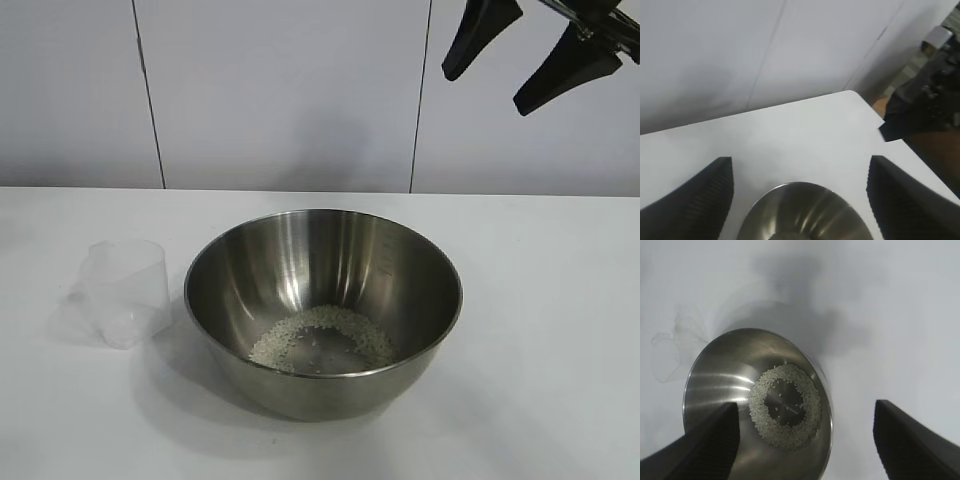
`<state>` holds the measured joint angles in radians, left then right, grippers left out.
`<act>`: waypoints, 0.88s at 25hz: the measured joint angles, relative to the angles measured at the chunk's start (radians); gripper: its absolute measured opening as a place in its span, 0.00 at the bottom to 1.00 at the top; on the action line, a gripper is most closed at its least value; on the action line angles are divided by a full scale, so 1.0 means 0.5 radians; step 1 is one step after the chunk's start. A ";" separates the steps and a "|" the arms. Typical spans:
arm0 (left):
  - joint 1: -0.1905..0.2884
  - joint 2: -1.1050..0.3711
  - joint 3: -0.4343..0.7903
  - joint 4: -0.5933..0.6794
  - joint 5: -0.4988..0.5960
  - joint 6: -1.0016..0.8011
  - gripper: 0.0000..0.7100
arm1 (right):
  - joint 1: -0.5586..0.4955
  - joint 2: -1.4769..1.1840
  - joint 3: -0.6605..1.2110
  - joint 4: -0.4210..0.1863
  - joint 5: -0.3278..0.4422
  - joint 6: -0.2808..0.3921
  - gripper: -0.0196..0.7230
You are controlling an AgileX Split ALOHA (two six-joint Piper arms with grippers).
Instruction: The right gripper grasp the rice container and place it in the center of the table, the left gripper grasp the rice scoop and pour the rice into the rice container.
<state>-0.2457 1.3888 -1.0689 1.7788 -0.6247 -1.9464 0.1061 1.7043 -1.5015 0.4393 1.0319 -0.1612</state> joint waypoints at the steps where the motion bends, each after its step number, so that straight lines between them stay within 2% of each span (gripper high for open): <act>1: -0.022 0.028 -0.026 0.000 -0.010 0.002 0.76 | 0.000 0.000 0.000 0.000 0.000 0.000 0.72; 4: -0.033 0.129 -0.057 0.003 -0.062 -0.032 0.76 | 0.000 0.000 0.000 0.000 0.000 0.000 0.72; 11: 0.006 0.285 -0.067 0.003 -0.097 -0.333 0.73 | 0.000 0.000 0.000 0.000 0.000 -0.004 0.72; 18: 0.006 0.292 -0.074 0.003 -0.104 -0.280 0.68 | 0.000 0.000 0.000 0.000 -0.029 -0.011 0.72; 22: 0.006 0.292 -0.074 0.003 -0.039 -0.137 0.68 | 0.000 0.000 0.000 0.000 -0.117 -0.014 0.72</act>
<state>-0.2425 1.5349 -1.1058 1.7802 -0.6442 -2.0151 0.1061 1.7043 -1.5015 0.4393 0.9734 -0.1680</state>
